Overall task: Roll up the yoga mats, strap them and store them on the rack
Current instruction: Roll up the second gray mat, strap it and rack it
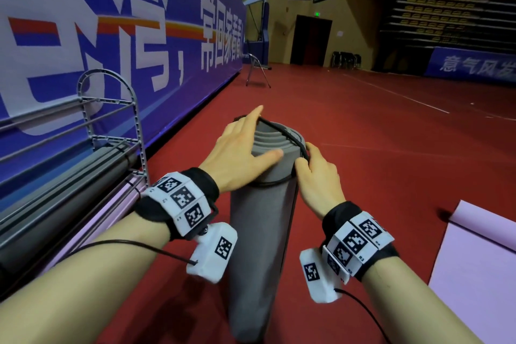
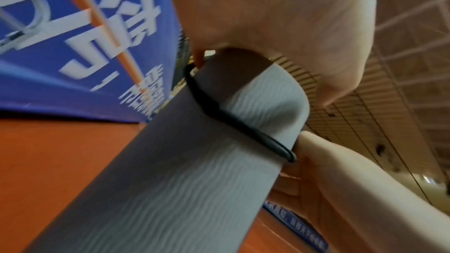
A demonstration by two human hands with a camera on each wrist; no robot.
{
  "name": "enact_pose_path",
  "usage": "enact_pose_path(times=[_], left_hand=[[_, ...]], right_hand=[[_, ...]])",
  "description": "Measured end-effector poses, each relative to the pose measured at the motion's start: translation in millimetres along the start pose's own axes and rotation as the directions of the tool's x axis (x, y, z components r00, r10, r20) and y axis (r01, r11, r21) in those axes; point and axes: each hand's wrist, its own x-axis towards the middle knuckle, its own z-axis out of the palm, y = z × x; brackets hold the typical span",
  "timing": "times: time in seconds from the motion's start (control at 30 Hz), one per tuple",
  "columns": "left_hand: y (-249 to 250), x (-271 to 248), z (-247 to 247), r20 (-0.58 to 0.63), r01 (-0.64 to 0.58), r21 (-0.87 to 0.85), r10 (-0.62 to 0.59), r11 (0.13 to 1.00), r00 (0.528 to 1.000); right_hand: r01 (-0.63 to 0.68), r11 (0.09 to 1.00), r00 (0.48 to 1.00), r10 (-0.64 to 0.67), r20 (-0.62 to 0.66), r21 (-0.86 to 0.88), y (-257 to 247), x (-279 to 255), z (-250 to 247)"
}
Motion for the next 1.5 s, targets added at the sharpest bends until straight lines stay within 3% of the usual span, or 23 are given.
enact_pose_path(times=[0.13, 0.3, 0.37, 0.53, 0.73, 0.8, 0.87, 0.93, 1.0, 1.13, 1.2, 1.27, 1.33, 1.4, 1.43, 1.47, 1.5], left_hand=[[-18.8, 5.6, -6.5, -0.057, 0.096, -0.118, -0.103, 0.988, 0.993], [-20.1, 32.7, -19.8, 0.090, 0.255, -0.187, -0.242, 0.949, 0.966], [-16.1, 43.9, -26.8, 0.174, 0.293, -0.178, -0.263, 0.939, 0.949], [-5.0, 57.1, -24.0, 0.287, 0.267, 0.135, -0.296, 0.954, 0.911], [-5.2, 53.6, -22.7, 0.339, 0.348, -0.092, -0.299, 0.933, 0.892], [-11.4, 52.0, -20.0, 0.348, 0.443, -0.305, -0.334, 0.843, 0.876], [-20.7, 49.1, -16.1, 0.426, 0.549, -0.481, -0.366, 0.683, 0.828], [-30.4, 45.9, -13.3, 0.495, 0.627, -0.550, -0.389, 0.551, 0.777], [-38.0, 43.8, -12.0, 0.528, 0.650, -0.557, -0.383, 0.516, 0.758], [-43.3, 44.9, -10.9, 0.457, 0.632, -0.540, -0.437, 0.555, 0.775], [-47.1, 48.8, -4.9, 0.286, 0.559, -0.609, -0.501, 0.563, 0.817], [-48.3, 51.6, 0.7, 0.151, 0.472, -0.702, -0.537, 0.533, 0.830], [-48.3, 53.1, 3.9, 0.184, 0.478, -0.731, -0.534, 0.487, 0.825], [-49.9, 53.1, 5.0, 0.280, 0.532, -0.699, -0.502, 0.478, 0.818], [-49.8, 52.1, 4.0, 0.310, 0.553, -0.685, -0.496, 0.475, 0.811], [-50.7, 52.2, 4.1, 0.317, 0.562, -0.679, -0.503, 0.472, 0.804], [-51.7, 53.4, 3.9, 0.317, 0.568, -0.677, -0.512, 0.467, 0.799]], right_hand=[[0.141, 0.988, 0.990, -0.140, 0.028, -0.055, 2.0, 6.4, 4.4], [0.192, 0.981, 0.981, -0.193, 0.010, 0.038, 5.2, 11.0, -4.2], [0.125, 0.979, 0.991, -0.132, 0.034, 0.163, 7.2, 10.9, -5.9], [-0.007, 0.937, 1.000, 0.000, 0.020, 0.349, 7.4, 18.2, -1.1], [-0.107, 0.869, 0.993, 0.072, 0.091, 0.484, 14.6, 25.3, 0.3], [-0.222, 0.781, 0.974, 0.154, 0.165, 0.584, 15.2, 30.1, 3.3], [-0.331, 0.708, 0.944, 0.242, 0.225, 0.624, 16.1, 33.7, 7.7], [-0.442, 0.637, 0.895, 0.354, 0.270, 0.631, 21.1, 35.7, 14.5], [-0.508, 0.577, 0.856, 0.424, 0.298, 0.639, 28.2, 34.0, 20.5], [-0.523, 0.602, 0.850, 0.426, 0.311, 0.604, 39.4, 22.1, 32.2], [-0.495, 0.596, 0.863, 0.420, 0.280, 0.632, 48.6, 16.0, 41.2], [-0.465, 0.561, 0.871, 0.430, 0.238, 0.685, 56.7, 13.9, 45.0], [-0.525, 0.430, 0.811, 0.514, 0.280, 0.734, 68.0, 13.3, 45.7], [-0.634, 0.278, 0.695, 0.614, 0.374, 0.721, 79.5, 6.0, 44.2], [-0.674, 0.278, 0.663, 0.637, 0.394, 0.684, 83.7, 0.9, 43.8], [-0.691, 0.345, 0.668, 0.641, 0.379, 0.635, 87.6, -3.0, 43.6], [-0.677, 0.449, 0.709, 0.611, 0.353, 0.582, 90.2, -4.2, 43.7]])
